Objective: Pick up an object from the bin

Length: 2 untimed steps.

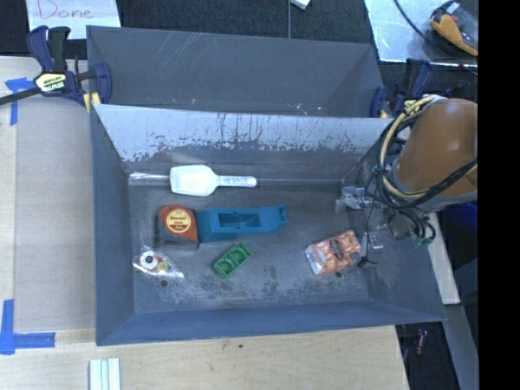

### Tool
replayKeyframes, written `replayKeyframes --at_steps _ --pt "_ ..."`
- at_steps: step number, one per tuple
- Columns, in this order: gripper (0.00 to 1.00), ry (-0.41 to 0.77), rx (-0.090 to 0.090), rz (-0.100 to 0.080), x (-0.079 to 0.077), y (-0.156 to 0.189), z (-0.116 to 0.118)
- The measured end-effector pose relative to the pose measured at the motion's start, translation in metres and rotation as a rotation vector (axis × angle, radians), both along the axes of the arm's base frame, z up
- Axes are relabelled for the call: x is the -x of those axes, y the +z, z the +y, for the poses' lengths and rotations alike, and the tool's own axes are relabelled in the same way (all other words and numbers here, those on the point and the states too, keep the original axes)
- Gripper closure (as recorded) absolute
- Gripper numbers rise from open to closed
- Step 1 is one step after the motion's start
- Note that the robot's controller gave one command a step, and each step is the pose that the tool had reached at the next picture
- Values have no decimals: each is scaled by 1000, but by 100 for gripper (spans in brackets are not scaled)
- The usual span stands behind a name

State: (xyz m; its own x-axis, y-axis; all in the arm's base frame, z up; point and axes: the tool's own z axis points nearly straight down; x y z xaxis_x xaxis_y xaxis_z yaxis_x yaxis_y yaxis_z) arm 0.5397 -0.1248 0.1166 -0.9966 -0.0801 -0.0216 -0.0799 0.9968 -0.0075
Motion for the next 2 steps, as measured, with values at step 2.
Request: replayKeyframes --at_steps 2 --pt "0 183 3 2 -5 -46 -4"
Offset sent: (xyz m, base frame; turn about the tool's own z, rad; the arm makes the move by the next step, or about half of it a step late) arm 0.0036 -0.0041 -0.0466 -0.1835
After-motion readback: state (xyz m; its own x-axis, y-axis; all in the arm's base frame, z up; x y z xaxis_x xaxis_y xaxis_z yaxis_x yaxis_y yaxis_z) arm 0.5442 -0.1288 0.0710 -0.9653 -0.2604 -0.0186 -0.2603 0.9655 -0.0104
